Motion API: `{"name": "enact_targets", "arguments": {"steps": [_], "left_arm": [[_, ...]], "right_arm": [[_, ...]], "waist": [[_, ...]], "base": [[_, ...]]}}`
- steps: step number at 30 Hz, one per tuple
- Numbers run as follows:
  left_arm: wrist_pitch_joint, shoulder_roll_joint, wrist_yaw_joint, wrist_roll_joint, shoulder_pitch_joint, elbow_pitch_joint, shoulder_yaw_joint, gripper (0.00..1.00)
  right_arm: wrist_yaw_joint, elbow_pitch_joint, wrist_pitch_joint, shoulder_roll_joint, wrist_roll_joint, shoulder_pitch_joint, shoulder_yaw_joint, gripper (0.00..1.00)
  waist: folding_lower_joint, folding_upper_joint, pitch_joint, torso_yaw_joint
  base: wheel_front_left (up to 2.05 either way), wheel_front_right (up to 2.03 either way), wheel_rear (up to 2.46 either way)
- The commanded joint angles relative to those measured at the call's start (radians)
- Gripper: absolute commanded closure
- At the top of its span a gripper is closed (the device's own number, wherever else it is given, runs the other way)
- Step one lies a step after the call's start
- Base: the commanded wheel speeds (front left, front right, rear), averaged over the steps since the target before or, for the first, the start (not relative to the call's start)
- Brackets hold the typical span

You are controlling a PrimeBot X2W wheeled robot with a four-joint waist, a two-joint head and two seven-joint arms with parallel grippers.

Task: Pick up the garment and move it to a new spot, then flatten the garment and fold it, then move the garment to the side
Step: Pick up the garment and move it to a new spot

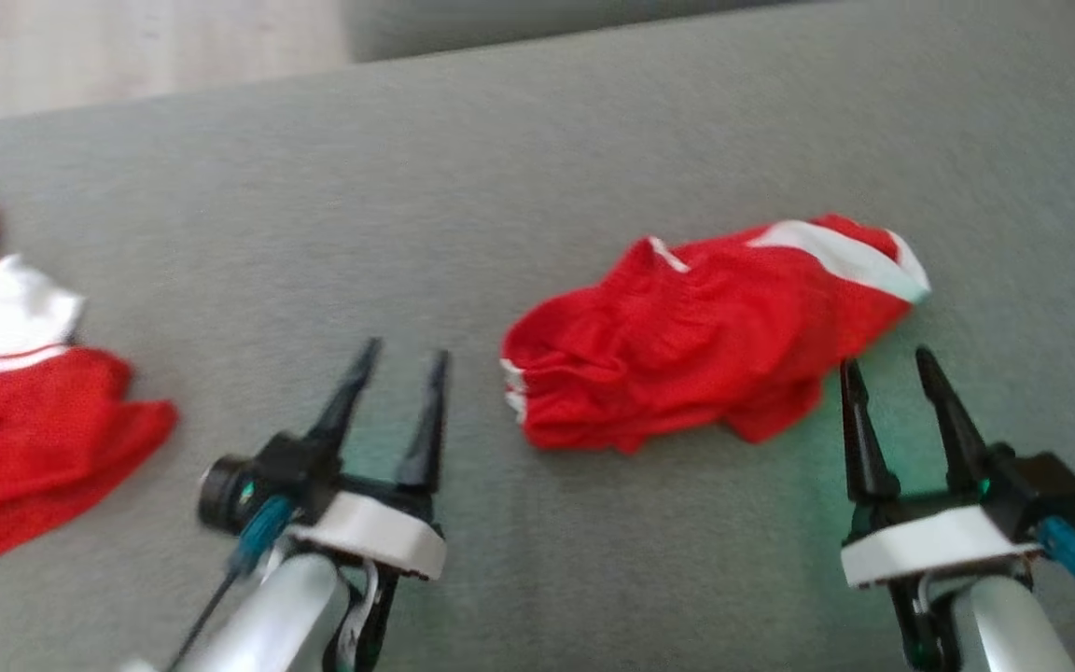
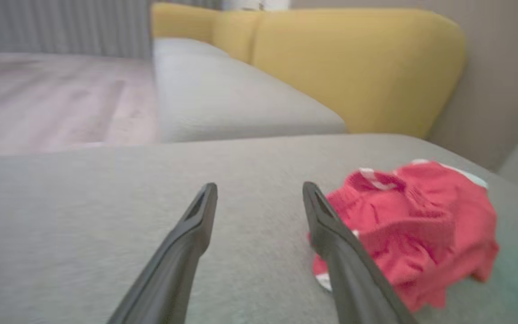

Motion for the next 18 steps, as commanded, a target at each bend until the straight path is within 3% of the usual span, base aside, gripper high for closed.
{"name": "enact_targets", "arguments": {"steps": [1,2,4,8,12,18], "left_arm": [[-0.012,-0.013,0.056,0.053,0.066,-0.08,0.121,0.0],[-0.012,-0.013,0.056,0.053,0.066,-0.08,0.121,0.0],[-0.012,-0.056,0.126,0.141,0.182,-0.166,0.256,0.0],[-0.012,-0.093,0.156,0.234,0.273,-0.234,0.335,0.0],[-0.012,-0.137,0.144,0.323,0.373,-0.298,0.398,0.0],[-0.012,-0.172,0.093,0.407,0.444,-0.33,0.446,0.0]], "right_arm": [[-0.001,-0.014,-0.003,-0.004,-0.014,0.01,0.015,0.0],[-0.001,-0.014,-0.003,-0.004,-0.014,0.01,0.015,0.0],[-0.001,-0.002,-0.003,-0.004,-0.025,0.029,0.0,0.0],[-0.001,-0.005,-0.003,-0.004,-0.016,0.048,-0.013,0.0],[-0.001,-0.021,-0.003,-0.004,-0.011,0.089,-0.013,0.0],[-0.001,-0.045,-0.003,-0.004,-0.02,0.128,0.01,0.0]], "waist": [[0.0,0.0,-0.076,0.09],[0.0,0.0,-0.076,0.09],[0.0,0.0,-0.106,0.134],[0.0,0.0,-0.128,0.167],[0.0,0.0,-0.151,0.191],[0.0,0.0,-0.167,0.191]], "base": [[0.0,0.0,0.0],[0.0,0.0,0.0],[0.0,0.0,0.0],[0.0,0.0,0.0],[0.0,0.0,0.0],[0.0,0.0,0.0]]}}
